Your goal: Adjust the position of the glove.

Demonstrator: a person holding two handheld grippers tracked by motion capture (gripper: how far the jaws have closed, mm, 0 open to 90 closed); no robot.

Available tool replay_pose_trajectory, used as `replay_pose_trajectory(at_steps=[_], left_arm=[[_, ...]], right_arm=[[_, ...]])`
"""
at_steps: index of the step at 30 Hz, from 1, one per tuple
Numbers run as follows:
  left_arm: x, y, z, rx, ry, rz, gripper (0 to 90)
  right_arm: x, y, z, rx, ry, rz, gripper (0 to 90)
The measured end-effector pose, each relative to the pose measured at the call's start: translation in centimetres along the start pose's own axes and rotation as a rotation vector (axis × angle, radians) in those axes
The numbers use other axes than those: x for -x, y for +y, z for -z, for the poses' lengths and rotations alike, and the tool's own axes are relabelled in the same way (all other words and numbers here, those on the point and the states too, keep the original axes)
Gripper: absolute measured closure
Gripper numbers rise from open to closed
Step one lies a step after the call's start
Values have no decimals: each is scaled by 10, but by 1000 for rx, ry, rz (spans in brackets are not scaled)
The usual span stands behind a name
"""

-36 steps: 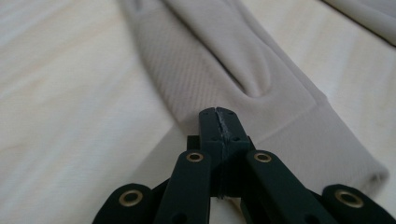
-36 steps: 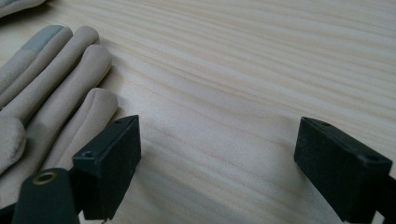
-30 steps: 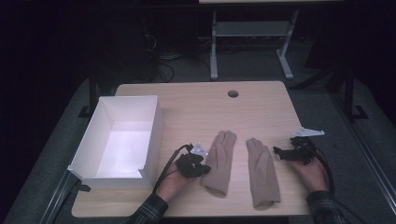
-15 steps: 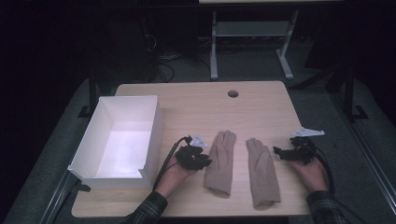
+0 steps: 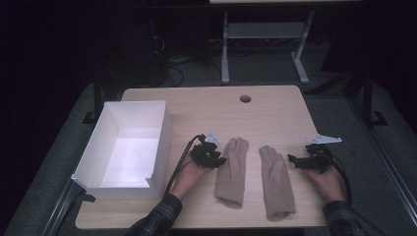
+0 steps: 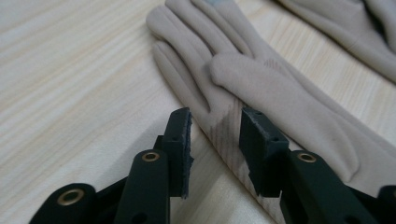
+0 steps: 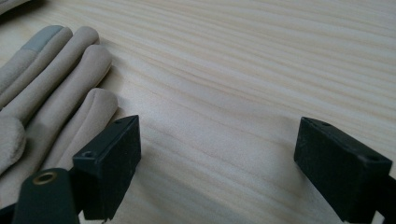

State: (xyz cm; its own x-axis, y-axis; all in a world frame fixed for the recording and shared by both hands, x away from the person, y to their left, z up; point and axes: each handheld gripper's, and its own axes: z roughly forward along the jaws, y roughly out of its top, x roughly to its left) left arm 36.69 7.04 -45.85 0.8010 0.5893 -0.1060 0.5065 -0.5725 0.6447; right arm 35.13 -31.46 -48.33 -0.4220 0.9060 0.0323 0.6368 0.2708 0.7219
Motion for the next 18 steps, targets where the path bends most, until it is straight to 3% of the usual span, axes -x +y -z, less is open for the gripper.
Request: replay_pose_trajectory(at_steps=[3,7,12,15,18], left_arm=[[1,-1,-2,-5,9,-8,629],[2,-3,-3,2,7,14,637],[3,-3,-4,-1,-20,1,767],[4,-3,-3,2,-27,-5,843],[6,-2,-3,2,-23,-6,875]], right_arm=[[0,0,0,1,0,1,144],[0,0,0,0,2,2,143],[0,0,0,1,4,6,159],[0,-1,1,6,7,8,193],[-2,-1,4,15,21,22,344]])
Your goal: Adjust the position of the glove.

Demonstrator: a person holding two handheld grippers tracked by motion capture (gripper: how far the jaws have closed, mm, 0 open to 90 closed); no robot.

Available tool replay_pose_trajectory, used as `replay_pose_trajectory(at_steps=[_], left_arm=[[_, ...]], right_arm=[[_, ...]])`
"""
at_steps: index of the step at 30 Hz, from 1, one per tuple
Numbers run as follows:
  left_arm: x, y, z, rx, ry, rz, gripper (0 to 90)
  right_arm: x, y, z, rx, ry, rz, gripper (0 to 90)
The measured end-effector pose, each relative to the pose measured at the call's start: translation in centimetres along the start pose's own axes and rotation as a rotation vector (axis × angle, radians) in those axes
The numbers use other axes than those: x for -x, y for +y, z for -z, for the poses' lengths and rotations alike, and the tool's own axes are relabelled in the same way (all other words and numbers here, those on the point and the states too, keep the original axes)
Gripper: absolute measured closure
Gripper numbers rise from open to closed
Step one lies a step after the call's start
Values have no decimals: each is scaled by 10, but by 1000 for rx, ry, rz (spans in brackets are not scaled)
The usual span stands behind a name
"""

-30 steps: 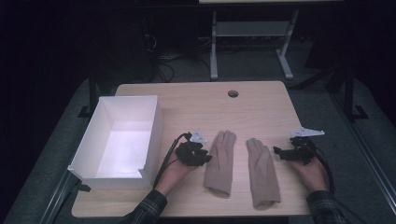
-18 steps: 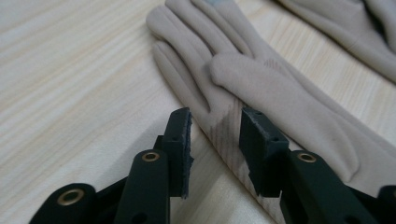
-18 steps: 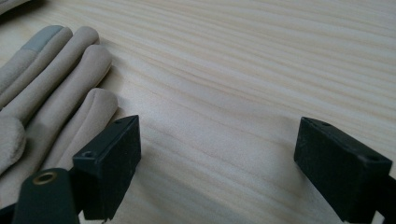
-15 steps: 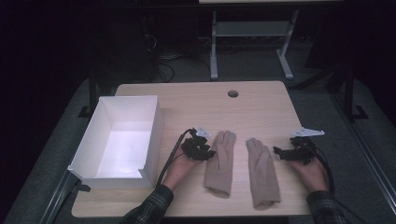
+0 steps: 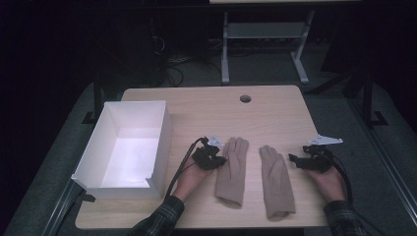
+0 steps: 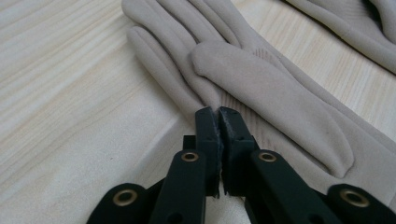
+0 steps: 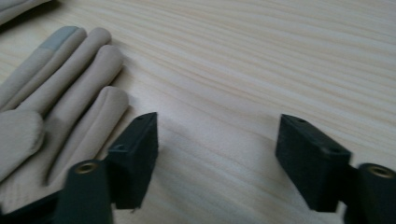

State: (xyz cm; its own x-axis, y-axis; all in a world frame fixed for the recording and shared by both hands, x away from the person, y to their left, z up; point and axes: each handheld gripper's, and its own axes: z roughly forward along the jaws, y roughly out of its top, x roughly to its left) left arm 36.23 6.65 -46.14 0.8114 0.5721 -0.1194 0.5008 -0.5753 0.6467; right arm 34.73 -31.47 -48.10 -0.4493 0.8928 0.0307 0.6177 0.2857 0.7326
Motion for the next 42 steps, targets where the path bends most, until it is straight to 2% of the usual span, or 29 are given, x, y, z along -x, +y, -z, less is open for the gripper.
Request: replay_pose_trajectory(at_steps=[1,3,4,6,9,11,13,15,17,18,20,22,23,28,29,31,37,42], left_arm=[[0,0,0,0,0,0,877],[-5,-2,2,20,-38,48,879],[-5,-2,2,20,-38,48,880],[-6,-2,5,36,-50,62,880],[-6,0,12,36,-55,41,880],[-5,0,14,50,-66,53,880],[-5,1,16,58,-77,56,880],[-4,1,18,62,-86,60,880],[-3,2,21,61,-102,49,880],[-3,2,21,61,-102,49,880],[-1,4,24,73,-111,48,880],[-1,4,25,74,-112,52,880],[0,5,27,82,-118,54,880],[1,5,29,83,-130,56,880],[2,5,29,79,-143,58,880],[4,6,28,72,-157,58,880],[12,6,25,51,-202,45,880],[19,4,26,38,-214,30,880]], right_arm=[[0,0,0,0,0,0,344],[-3,1,2,-2,16,10,440],[-3,1,2,-2,16,10,440],[-4,3,6,0,57,-5,526],[-7,6,14,-28,129,-18,724],[-11,5,19,-64,160,19,816],[-16,1,29,-95,197,33,900],[-18,0,31,-100,210,41,900],[-25,-5,37,-113,238,67,900],[-25,-5,37,-113,238,67,900],[-31,-9,37,-140,279,94,900],[-33,-9,36,-149,288,107,900],[-37,-8,33,-145,308,112,900],[-41,-7,30,-136,326,142,900],[-43,-6,29,-137,341,127,900],[-45,-5,28,-136,352,126,900],[-53,-2,25,-135,376,155,900],[-55,-3,26,-134,373,163,900]])
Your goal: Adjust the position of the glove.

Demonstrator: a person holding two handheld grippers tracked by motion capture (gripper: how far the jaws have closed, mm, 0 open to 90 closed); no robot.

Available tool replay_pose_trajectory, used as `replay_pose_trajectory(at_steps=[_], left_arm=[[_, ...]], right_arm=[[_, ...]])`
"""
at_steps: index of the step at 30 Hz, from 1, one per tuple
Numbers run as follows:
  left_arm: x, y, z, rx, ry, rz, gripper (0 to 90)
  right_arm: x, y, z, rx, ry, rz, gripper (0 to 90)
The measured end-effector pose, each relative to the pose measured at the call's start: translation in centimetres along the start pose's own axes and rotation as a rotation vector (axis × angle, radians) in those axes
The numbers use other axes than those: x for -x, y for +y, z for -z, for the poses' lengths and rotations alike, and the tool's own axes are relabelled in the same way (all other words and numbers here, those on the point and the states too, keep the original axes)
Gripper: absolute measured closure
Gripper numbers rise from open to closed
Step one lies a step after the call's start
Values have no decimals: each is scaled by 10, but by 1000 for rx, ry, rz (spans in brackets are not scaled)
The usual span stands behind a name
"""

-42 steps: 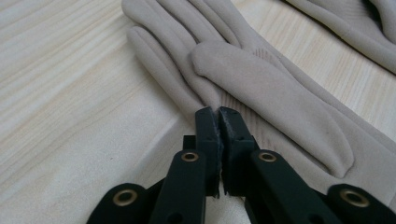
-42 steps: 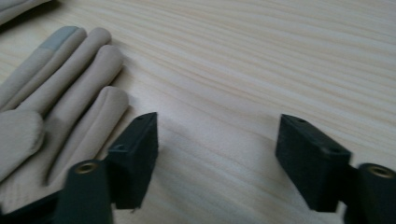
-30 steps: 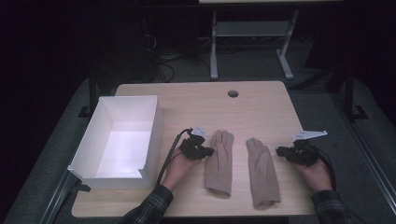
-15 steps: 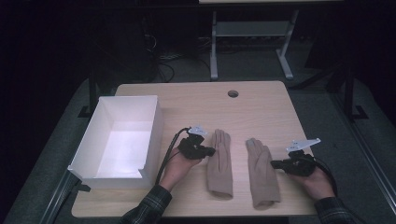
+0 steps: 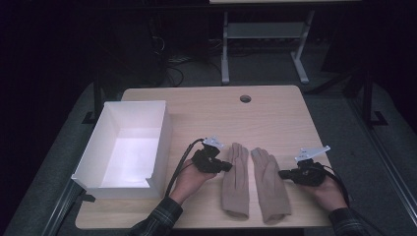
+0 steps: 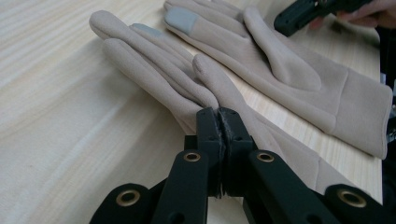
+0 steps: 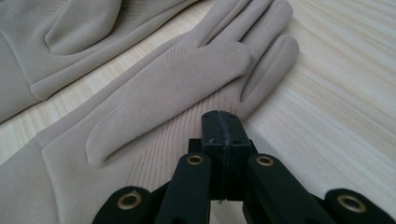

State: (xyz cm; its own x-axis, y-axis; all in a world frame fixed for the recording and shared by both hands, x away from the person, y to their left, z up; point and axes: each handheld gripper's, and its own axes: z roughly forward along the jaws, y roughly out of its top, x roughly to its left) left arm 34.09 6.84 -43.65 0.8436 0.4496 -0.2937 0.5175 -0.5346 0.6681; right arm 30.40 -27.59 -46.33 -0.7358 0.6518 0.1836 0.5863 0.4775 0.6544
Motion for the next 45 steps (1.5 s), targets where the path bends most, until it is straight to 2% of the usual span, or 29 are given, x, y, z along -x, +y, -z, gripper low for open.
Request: replay_pose_trajectory(at_steps=[5,6,10,17,24,30,32,38,45], left_arm=[[4,-2,1,6,-15,-1,880],[5,-1,1,8,-18,-5,880],[6,0,0,12,-14,-5,879],[2,1,1,30,-5,8,880],[-3,1,11,47,6,12,880],[-8,2,22,88,3,40,880],[-10,4,26,106,8,48,879],[-11,5,24,128,0,60,879],[-9,9,16,125,-2,49,879]], right_arm=[[-2,-5,8,7,19,-4,900],[-6,-7,9,0,33,2,900],[-10,-6,5,-7,39,17,900],[-18,5,-9,-5,82,36,900],[-27,19,-24,-8,112,62,900],[-33,32,-41,3,138,61,900],[-39,41,-52,14,142,65,900],[-51,57,-70,20,146,91,900],[-60,62,-78,24,161,97,900]])
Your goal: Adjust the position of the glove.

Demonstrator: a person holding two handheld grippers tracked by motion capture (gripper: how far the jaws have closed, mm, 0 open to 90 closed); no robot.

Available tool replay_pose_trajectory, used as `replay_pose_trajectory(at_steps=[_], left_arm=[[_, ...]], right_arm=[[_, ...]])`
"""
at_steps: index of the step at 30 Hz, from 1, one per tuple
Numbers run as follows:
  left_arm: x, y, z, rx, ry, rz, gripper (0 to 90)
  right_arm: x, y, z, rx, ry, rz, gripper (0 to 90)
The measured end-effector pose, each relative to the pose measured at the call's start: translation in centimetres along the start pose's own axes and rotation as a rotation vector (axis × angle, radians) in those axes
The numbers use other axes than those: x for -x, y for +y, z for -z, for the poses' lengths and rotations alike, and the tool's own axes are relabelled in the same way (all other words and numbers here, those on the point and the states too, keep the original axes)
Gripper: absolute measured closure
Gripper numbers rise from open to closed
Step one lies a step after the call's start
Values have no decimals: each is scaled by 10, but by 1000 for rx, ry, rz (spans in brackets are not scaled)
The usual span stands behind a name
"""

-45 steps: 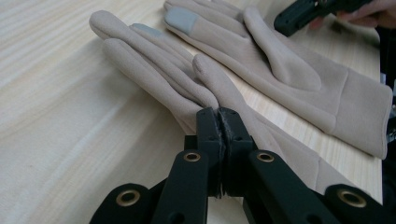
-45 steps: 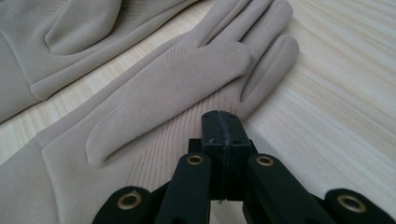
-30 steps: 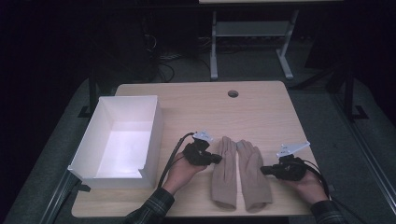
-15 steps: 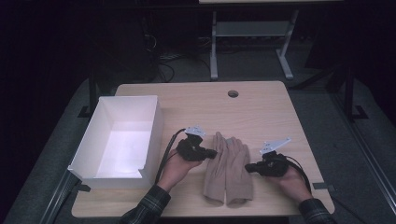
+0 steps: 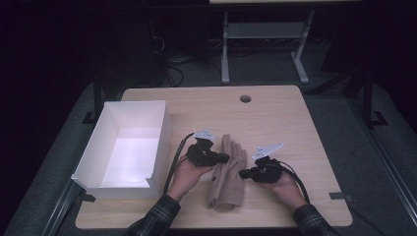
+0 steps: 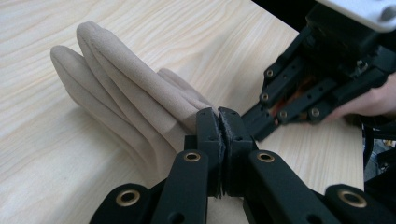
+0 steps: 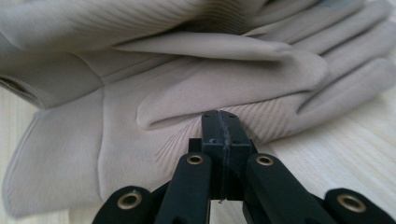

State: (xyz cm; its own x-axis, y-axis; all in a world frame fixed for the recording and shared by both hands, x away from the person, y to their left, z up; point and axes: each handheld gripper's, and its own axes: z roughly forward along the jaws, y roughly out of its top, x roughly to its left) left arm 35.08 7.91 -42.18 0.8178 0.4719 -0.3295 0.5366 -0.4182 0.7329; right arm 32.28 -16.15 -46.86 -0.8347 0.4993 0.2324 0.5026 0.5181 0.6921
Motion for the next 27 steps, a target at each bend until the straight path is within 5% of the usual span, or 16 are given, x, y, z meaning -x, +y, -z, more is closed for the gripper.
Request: replay_pose_trajectory(at_steps=[8,15,18,22,27], left_arm=[[9,2,-27,-36,-25,-9,878],[10,1,-31,-28,-31,-14,815],[12,3,-26,-15,-40,-30,786],[15,0,-25,-28,-62,-39,880],[24,-9,-39,-78,-64,-62,887]], right_arm=[[-3,1,-3,1,15,14,900],[-2,0,-1,3,17,13,841],[-1,-1,9,14,-40,8,720],[12,-8,26,54,-107,-39,565],[31,-20,43,95,-208,-102,378]])
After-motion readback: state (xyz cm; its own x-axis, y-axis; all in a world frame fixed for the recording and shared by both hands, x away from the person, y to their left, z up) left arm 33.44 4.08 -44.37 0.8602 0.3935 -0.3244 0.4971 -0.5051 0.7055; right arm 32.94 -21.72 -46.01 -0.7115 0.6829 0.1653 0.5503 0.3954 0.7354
